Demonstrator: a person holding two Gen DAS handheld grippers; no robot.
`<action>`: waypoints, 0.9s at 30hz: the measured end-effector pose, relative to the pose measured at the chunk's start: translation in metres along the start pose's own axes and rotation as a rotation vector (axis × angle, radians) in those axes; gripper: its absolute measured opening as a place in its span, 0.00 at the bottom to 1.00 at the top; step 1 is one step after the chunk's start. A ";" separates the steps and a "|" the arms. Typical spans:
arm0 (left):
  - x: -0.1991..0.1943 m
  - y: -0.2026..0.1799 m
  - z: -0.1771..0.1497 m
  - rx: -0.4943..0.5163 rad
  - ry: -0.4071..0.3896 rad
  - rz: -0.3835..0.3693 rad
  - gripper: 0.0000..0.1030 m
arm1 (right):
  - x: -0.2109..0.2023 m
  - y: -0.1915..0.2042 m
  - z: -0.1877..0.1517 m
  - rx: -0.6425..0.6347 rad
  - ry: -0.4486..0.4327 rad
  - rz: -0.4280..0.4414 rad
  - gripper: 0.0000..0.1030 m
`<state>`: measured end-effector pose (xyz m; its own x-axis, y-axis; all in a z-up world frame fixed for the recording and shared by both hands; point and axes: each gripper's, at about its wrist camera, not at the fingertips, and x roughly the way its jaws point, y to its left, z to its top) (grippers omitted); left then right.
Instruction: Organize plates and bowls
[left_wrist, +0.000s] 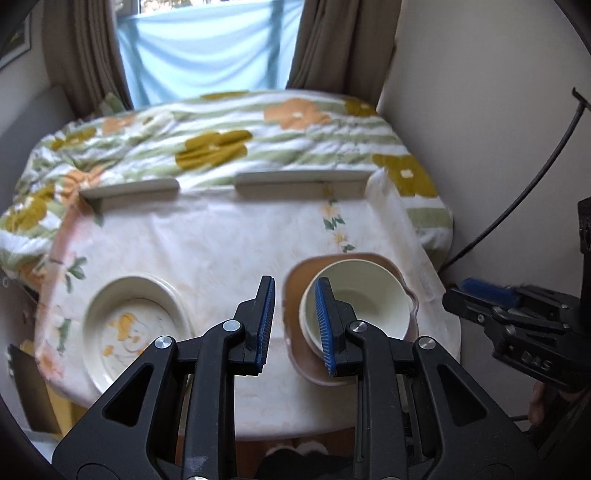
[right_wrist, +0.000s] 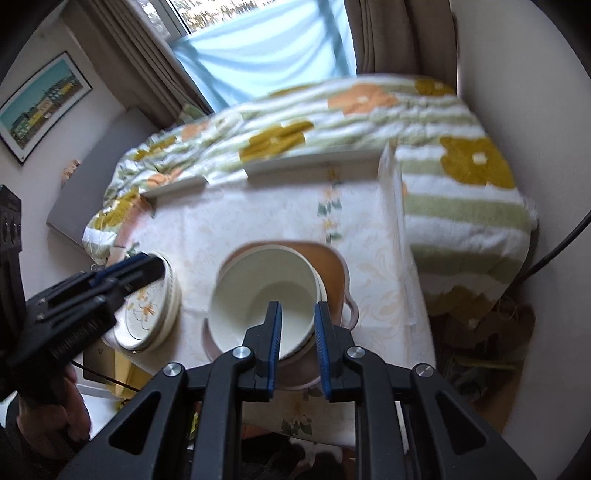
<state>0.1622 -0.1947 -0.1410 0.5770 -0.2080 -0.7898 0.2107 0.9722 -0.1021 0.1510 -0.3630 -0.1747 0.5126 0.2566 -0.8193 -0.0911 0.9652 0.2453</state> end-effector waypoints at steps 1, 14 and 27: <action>-0.003 0.002 -0.001 0.006 0.004 0.004 0.19 | -0.007 0.002 -0.002 -0.006 -0.019 -0.010 0.67; 0.024 0.041 -0.029 -0.038 0.171 -0.106 0.73 | -0.018 0.016 -0.022 0.055 -0.051 -0.062 0.90; 0.044 0.037 -0.033 0.153 0.215 -0.031 0.97 | 0.004 0.001 -0.037 0.060 0.103 -0.190 0.91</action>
<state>0.1692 -0.1648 -0.1993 0.3911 -0.1942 -0.8996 0.3518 0.9348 -0.0488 0.1212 -0.3594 -0.1974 0.4255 0.0770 -0.9017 0.0516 0.9927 0.1091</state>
